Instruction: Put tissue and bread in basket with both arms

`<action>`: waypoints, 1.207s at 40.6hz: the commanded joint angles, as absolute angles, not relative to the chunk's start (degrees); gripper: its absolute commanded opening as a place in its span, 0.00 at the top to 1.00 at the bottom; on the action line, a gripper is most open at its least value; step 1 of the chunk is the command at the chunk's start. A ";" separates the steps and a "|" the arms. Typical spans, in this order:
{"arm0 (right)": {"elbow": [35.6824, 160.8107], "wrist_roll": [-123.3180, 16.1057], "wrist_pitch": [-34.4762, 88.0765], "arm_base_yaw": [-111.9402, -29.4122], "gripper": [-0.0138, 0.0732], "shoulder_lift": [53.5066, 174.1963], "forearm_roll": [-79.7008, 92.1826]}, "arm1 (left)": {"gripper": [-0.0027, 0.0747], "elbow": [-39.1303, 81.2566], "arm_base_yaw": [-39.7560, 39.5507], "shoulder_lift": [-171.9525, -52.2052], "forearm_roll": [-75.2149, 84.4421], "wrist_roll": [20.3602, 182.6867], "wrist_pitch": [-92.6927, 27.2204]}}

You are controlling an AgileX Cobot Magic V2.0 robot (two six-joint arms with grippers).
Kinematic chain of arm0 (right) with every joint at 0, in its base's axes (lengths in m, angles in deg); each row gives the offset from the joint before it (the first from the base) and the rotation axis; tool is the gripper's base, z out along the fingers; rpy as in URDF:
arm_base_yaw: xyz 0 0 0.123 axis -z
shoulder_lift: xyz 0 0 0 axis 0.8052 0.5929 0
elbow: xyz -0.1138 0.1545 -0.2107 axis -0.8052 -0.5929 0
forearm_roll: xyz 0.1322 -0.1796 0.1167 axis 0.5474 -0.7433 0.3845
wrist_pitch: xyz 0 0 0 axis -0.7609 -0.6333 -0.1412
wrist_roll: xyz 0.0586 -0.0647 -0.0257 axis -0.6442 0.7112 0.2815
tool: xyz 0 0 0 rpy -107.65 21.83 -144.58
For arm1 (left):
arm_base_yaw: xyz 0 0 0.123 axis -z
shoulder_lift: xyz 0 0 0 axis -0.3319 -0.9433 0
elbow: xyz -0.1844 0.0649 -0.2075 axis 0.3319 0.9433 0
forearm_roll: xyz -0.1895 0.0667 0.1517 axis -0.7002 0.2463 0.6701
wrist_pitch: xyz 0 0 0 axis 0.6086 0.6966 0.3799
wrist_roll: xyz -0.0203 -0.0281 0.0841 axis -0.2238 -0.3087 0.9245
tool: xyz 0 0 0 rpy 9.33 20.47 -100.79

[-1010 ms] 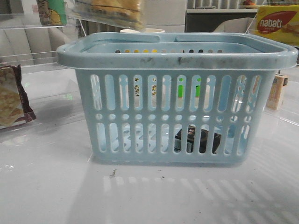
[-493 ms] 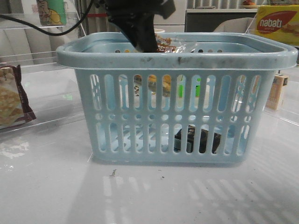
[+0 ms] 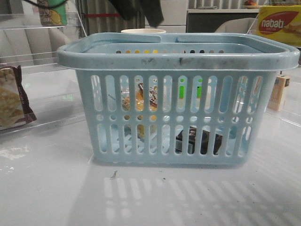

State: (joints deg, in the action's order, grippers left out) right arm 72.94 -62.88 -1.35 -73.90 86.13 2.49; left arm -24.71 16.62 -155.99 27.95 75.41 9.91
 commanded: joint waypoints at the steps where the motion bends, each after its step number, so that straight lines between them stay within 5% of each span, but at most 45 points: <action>1: 74.58 -62.60 2.43 -73.82 0.21 86.22 2.77 | 0.34 -25.49 15.77 -147.09 26.24 74.77 6.29; 34: 74.58 -62.60 2.47 -73.82 0.21 86.22 2.77 | 0.34 24.50 15.50 -95.79 22.68 74.95 -6.99; 49: 74.58 -62.60 1.56 -73.82 0.21 86.22 2.77 | 0.34 34.53 15.50 -85.69 22.68 74.95 -8.12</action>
State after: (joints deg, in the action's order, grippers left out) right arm 72.94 -62.88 -2.04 -73.90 86.13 2.49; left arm 35.22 15.64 -85.67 23.72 75.31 -2.77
